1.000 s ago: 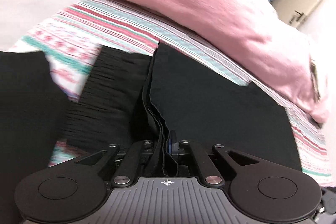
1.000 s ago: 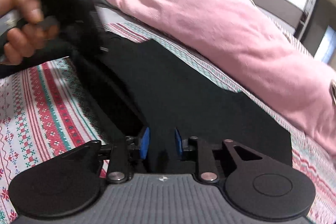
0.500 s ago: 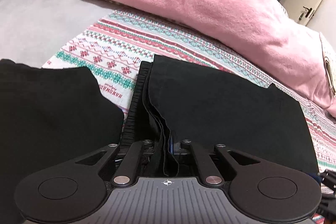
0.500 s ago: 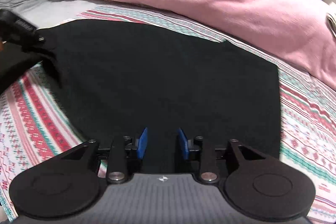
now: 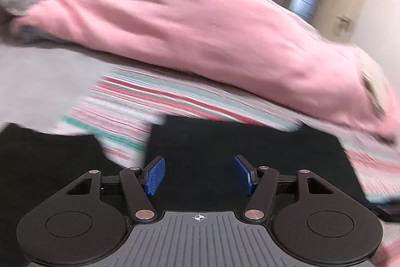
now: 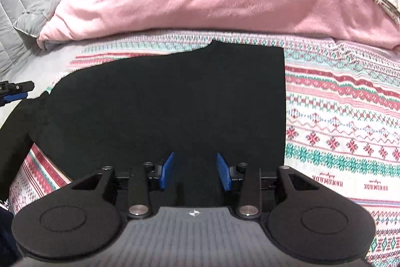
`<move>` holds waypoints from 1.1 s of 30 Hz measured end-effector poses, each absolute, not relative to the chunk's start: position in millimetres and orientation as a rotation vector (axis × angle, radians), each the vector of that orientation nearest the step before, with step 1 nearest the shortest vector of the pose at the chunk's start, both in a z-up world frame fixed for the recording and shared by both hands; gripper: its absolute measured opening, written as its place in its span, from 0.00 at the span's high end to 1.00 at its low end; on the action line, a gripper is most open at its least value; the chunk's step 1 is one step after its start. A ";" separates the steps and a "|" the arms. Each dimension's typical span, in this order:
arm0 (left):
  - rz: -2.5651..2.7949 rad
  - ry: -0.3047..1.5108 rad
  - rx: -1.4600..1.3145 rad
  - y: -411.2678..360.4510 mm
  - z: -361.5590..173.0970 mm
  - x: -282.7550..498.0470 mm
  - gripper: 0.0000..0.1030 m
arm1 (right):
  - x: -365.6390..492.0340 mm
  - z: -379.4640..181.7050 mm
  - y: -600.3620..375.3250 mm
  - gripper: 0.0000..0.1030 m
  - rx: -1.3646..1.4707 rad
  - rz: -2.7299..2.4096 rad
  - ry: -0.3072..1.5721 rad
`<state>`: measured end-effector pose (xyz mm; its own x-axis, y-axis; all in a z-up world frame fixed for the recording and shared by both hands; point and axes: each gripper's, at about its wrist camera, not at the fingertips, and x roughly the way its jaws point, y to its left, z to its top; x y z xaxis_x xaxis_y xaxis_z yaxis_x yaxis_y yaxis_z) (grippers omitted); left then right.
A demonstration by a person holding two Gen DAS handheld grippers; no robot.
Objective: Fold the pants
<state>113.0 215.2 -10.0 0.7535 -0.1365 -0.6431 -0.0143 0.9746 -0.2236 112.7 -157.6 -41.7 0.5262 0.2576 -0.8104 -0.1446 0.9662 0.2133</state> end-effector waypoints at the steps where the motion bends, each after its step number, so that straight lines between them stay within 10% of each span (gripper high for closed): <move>1: -0.115 0.737 -0.201 199.3 -14.6 113.5 0.42 | 114.7 -45.5 -157.4 0.46 0.120 0.241 1.004; 11: -0.157 0.973 0.001 120.3 -80.7 133.7 0.45 | 98.3 -59.9 -172.2 0.49 0.096 0.244 1.119; 33: -0.188 0.903 0.031 50.1 -58.7 138.0 0.45 | 116.2 -23.6 -210.4 0.50 0.314 0.188 1.039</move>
